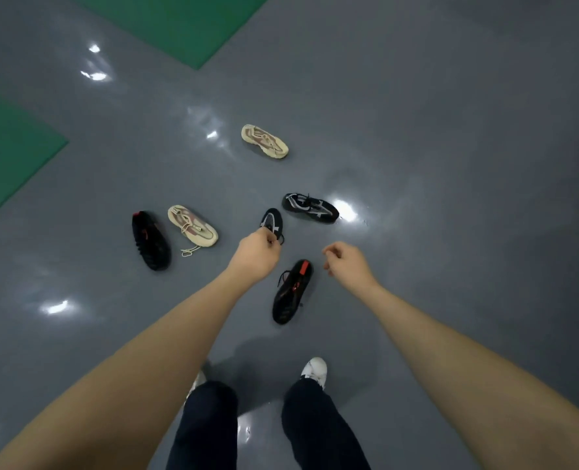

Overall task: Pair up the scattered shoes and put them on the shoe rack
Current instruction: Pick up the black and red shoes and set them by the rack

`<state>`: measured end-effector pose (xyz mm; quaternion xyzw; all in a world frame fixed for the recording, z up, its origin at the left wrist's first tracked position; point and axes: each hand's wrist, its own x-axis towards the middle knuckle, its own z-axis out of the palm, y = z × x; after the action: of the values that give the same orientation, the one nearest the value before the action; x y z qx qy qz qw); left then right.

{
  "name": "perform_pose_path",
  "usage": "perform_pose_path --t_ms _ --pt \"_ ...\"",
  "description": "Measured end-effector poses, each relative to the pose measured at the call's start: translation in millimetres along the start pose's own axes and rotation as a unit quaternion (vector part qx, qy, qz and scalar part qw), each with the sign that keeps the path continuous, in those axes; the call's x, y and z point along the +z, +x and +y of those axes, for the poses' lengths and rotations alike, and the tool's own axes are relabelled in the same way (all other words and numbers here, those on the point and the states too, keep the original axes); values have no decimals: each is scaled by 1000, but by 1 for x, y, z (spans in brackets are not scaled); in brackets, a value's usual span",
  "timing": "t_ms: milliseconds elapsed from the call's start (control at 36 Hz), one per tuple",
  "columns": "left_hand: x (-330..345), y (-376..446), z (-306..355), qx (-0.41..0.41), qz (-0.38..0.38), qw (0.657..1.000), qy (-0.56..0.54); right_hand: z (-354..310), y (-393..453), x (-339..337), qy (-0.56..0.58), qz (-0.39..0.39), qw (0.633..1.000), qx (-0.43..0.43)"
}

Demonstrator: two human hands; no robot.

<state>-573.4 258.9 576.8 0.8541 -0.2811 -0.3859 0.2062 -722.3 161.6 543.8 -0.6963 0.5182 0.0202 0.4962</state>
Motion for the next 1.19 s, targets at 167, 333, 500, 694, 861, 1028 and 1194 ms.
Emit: perform_pose_path --t_ms 167,333,500,694,861,1028,1194 --pt "44 69 -41 25 -63 994 81 49 53 43 31 49 997 44" --pt "116 134 -89 46 -118 988 91 120 104 103 45 59 993 94" --pt "192 195 -144 52 -149 984 83 202 156 165 13 56 988 143" --pt "282 270 -231 65 -150 980 110 295 221 241 -18 38 983 176" --pt "333 313 -277 98 -149 970 166 345 267 290 -29 53 978 198" --pt "361 336 -310 133 -153 951 234 365 288 326 -47 90 972 210" --pt "370 340 -326 168 -166 937 257 367 291 330 -42 166 961 216"
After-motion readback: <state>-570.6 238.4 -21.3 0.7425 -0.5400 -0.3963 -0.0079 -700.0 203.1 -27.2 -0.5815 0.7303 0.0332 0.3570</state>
